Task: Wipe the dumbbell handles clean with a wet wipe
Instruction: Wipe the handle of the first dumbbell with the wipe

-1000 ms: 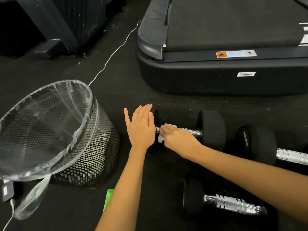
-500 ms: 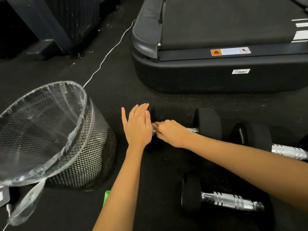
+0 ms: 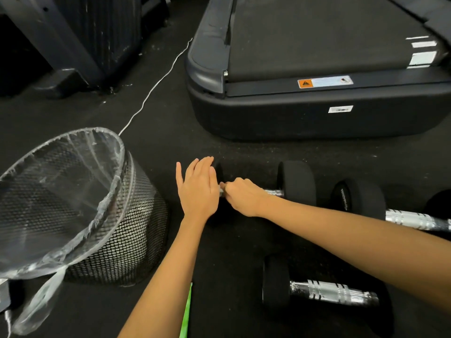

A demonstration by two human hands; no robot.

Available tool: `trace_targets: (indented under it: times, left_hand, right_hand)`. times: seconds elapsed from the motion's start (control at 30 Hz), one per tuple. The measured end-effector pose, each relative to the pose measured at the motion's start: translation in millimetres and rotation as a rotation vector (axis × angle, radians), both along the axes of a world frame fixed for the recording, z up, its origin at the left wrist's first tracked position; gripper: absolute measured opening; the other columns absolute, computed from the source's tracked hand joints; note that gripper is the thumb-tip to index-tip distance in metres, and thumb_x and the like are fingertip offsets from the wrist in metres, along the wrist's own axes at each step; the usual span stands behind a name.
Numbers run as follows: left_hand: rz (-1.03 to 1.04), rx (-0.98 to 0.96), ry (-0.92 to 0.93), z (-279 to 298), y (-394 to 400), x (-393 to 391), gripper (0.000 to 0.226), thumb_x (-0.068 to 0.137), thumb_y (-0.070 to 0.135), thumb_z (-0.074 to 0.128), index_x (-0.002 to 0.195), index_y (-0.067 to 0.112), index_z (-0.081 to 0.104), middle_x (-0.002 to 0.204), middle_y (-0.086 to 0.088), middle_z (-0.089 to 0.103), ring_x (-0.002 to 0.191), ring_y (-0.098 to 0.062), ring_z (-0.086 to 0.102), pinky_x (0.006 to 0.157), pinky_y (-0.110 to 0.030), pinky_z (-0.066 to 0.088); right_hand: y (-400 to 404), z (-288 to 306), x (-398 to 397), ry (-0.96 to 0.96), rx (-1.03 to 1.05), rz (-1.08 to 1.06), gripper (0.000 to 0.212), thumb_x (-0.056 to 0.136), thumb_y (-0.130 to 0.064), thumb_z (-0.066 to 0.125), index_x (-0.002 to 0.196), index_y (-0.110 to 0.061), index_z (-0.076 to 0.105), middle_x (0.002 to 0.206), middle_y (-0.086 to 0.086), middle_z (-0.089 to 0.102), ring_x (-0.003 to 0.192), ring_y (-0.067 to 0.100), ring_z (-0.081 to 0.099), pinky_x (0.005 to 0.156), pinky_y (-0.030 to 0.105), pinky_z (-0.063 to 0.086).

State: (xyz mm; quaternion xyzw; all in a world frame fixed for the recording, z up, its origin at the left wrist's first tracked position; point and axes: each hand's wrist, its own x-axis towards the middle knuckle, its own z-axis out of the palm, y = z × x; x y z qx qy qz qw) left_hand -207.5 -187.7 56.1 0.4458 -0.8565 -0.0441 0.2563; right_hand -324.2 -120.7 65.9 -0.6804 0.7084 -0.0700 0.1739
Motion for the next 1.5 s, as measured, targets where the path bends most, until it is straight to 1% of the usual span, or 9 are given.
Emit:
trace_targets:
  times: [0.1, 0.17, 0.3, 0.63, 0.7, 0.8, 0.93, 1.07, 1.5]
  left_hand:
    - [0.005, -0.006, 0.007, -1, 2, 3, 0.048, 0.101, 0.032, 0.023, 0.129, 0.020, 0.059, 0.130, 0.004, 0.063, 0.132, -0.015, 0.047, 0.121, -0.045, 0.008]
    - [0.011, -0.002, 0.013, -1, 3, 4, 0.047, 0.101, 0.031, 0.023, 0.129, 0.021, 0.059, 0.130, 0.004, 0.063, 0.132, -0.015, 0.047, 0.121, -0.045, 0.008]
    - [0.014, -0.005, 0.021, -1, 3, 3, 0.047, 0.101, 0.031, 0.023, 0.129, 0.021, 0.060, 0.129, 0.005, 0.063, 0.131, -0.014, 0.048, 0.121, -0.045, 0.008]
    - [0.023, -0.018, 0.012, -2, 5, 5, 0.047, 0.102, 0.032, 0.023, 0.131, 0.022, 0.059, 0.131, 0.006, 0.062, 0.132, -0.013, 0.046, 0.121, -0.045, 0.005]
    - [0.025, -0.012, 0.011, -1, 5, 5, 0.048, 0.101, 0.033, 0.023, 0.131, 0.022, 0.059, 0.131, 0.007, 0.062, 0.132, -0.012, 0.046, 0.121, -0.046, 0.006]
    - [0.027, -0.018, 0.007, 0, 5, 4, 0.049, 0.101, 0.034, 0.022, 0.130, 0.023, 0.059, 0.130, 0.007, 0.063, 0.131, -0.012, 0.048, 0.121, -0.046, 0.007]
    - [0.033, -0.023, 0.002, -2, 4, 2, 0.048, 0.101, 0.033, 0.022, 0.130, 0.024, 0.058, 0.129, 0.008, 0.063, 0.131, -0.012, 0.047, 0.121, -0.045, 0.005]
    - [0.036, -0.025, 0.004, -2, 4, 3, 0.047, 0.101, 0.033, 0.023, 0.130, 0.024, 0.059, 0.130, 0.008, 0.062, 0.132, -0.012, 0.047, 0.121, -0.044, 0.005]
    - [0.001, -0.017, -0.038, 0, 4, 4, 0.049, 0.101, 0.033, 0.021, 0.133, 0.022, 0.057, 0.132, 0.006, 0.060, 0.133, -0.014, 0.045, 0.120, -0.044, 0.005]
  right_hand:
    - [0, 2, -2, -0.014, 0.020, -0.009, 0.033, 0.100, -0.013, 0.048, 0.131, -0.005, 0.053, 0.097, 0.009, 0.062, 0.075, 0.016, 0.058, 0.066, 0.029, 0.044]
    - [7, 0, -1, 0.112, -0.026, 0.110, 0.046, 0.098, -0.012, 0.051, 0.142, -0.005, 0.041, 0.124, 0.014, 0.060, 0.103, 0.024, 0.061, 0.087, 0.033, 0.050]
    - [26, -7, 7, 0.493, -0.097, 0.324, 0.063, 0.097, -0.009, 0.051, 0.150, 0.001, 0.020, 0.156, 0.024, 0.024, 0.144, 0.035, 0.028, 0.119, 0.042, 0.024]
    - [3, 6, -3, 0.075, 0.017, 0.124, 0.034, 0.099, -0.013, 0.047, 0.132, -0.005, 0.052, 0.100, 0.008, 0.063, 0.084, 0.018, 0.062, 0.071, 0.028, 0.048]
    - [15, 2, 2, 0.236, -0.070, 0.199, 0.043, 0.098, -0.011, 0.047, 0.140, -0.001, 0.042, 0.125, 0.017, 0.059, 0.106, 0.026, 0.061, 0.092, 0.036, 0.049]
    - [44, -15, 8, 0.663, -0.153, 0.398, 0.049, 0.102, -0.013, 0.031, 0.148, 0.004, 0.027, 0.155, 0.026, 0.026, 0.145, 0.040, 0.022, 0.120, 0.046, 0.014]
    - [45, -15, 2, 0.564, -0.130, 0.378, 0.051, 0.104, -0.013, 0.024, 0.152, 0.000, 0.011, 0.161, 0.018, 0.006, 0.150, 0.030, 0.000, 0.120, 0.039, -0.001]
    - [35, -13, 2, 0.423, -0.138, 0.263, 0.056, 0.103, -0.010, 0.032, 0.152, 0.000, 0.007, 0.161, 0.018, 0.006, 0.150, 0.029, 0.007, 0.120, 0.037, 0.005]
    - [38, -4, 1, 0.477, -0.146, 0.274, 0.048, 0.099, -0.007, 0.041, 0.146, -0.001, 0.034, 0.152, 0.019, 0.033, 0.141, 0.030, 0.031, 0.114, 0.039, 0.033]
